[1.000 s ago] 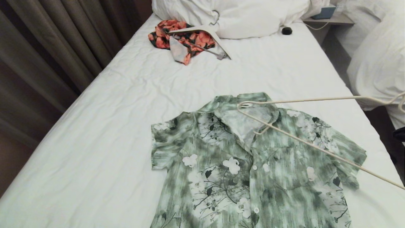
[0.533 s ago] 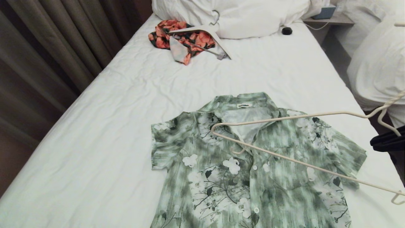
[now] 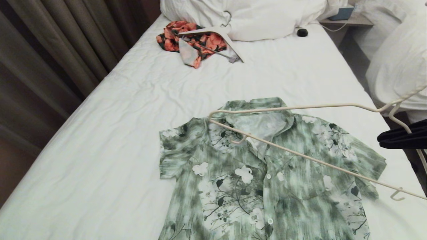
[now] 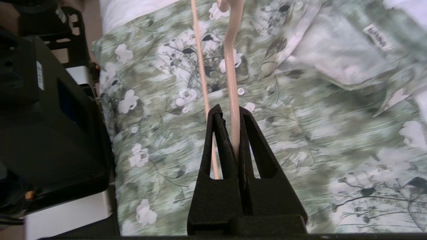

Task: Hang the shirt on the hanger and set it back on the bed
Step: Lift the shirt and hanger

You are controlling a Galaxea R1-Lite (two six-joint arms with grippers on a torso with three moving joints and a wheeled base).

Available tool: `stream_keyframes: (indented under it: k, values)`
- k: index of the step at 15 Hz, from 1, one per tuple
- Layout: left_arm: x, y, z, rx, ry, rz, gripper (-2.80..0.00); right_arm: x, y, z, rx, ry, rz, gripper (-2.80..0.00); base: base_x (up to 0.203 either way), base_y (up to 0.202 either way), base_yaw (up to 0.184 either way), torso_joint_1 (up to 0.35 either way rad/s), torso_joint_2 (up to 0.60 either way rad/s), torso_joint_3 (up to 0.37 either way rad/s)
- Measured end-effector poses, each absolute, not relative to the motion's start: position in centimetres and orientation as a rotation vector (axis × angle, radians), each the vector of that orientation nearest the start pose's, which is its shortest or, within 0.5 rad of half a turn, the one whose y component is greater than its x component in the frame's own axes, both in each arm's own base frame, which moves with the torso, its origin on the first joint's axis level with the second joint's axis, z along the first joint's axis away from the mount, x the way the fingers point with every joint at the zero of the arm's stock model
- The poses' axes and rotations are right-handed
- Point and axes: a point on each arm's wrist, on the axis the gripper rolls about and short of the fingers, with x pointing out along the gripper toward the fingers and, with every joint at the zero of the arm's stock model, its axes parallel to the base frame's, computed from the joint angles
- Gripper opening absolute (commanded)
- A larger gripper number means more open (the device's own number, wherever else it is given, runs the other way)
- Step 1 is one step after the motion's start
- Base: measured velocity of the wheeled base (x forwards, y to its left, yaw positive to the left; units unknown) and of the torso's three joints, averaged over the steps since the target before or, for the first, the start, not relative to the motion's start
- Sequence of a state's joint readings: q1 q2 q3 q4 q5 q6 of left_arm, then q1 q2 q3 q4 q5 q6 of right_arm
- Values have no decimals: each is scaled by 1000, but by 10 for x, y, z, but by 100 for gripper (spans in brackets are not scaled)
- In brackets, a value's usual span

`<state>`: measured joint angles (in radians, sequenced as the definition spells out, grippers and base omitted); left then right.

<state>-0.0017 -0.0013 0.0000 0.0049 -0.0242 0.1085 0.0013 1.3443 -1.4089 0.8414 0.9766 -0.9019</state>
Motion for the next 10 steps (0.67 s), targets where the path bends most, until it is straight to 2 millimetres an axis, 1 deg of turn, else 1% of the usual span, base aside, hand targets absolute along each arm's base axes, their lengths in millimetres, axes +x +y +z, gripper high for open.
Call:
stream_keyframes:
  k: [6,10]
  values:
    - [-23,-1,75,124,4,-34,-280,164,21,309,-420,241,1162,-280,0,0,0,0,0,0]
    - [-23,-2,76,174,-5,-74,-280,164,23,310,-443,161,1181,-280,0,0,0,0,0,0]
